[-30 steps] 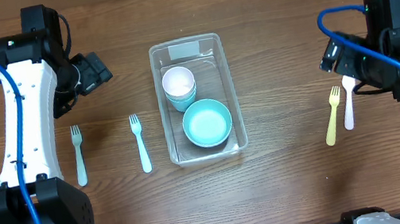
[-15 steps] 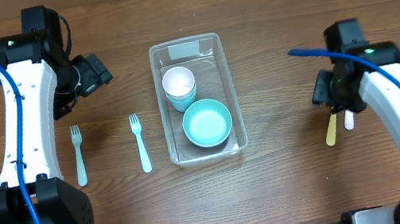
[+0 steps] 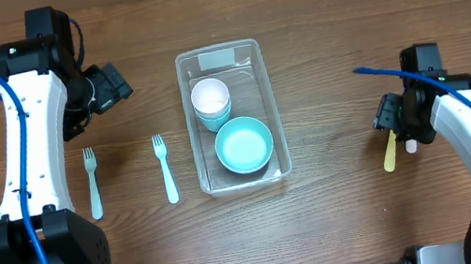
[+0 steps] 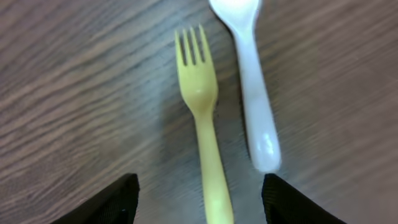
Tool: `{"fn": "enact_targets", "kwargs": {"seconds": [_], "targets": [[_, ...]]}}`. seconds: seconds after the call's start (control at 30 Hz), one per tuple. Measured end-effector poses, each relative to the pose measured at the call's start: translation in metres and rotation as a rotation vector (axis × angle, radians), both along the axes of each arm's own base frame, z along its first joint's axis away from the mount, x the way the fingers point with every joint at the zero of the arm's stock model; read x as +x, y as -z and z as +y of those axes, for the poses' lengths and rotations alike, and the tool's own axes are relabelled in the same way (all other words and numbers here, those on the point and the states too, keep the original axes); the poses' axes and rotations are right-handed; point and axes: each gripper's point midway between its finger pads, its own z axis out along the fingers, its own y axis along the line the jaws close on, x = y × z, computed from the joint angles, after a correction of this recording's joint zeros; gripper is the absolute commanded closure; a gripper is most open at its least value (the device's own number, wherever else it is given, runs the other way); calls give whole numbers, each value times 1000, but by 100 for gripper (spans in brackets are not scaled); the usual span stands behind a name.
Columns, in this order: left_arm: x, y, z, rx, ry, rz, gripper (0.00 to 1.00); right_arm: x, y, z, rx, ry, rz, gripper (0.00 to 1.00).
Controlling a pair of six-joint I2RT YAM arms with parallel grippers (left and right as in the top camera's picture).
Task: Pack container
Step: 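Lower the right gripper and grasp the yellow fork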
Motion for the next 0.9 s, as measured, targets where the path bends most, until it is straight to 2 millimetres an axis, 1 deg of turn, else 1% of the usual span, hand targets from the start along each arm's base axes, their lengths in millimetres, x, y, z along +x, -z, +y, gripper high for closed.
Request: {"fn": "enact_targets", "kwargs": {"seconds": [0.17,0.3,0.37,0.47,0.5,0.6,0.73,0.77,0.8,0.9], "targets": [[0,0,0,0,0,0,0,2,17,2,4,-47,9,37],[0,0,0,0,0,0,0,6,24,2,-3,-71,-7,39],[0,0,0,0,0,0,0,4,30,2,-2,-79,4,39],[0,0,0,0,0,0,0,-1,44,2,2,-89,48,43],[0,0,0,0,0,0,0,-2,47,2,3,-91,58,46],[0,0,0,0,0,0,0,-3,55,3,6,-97,79,62],[0,0,0,0,0,0,0,-2,55,2,2,-105,75,80],[0,0,0,0,0,0,0,-2,55,2,1,-105,76,87],[0,0,0,0,0,0,0,-2,55,2,0,-104,77,91],[0,0,0,0,0,0,0,-3,54,2,1,-108,83,94]]}}
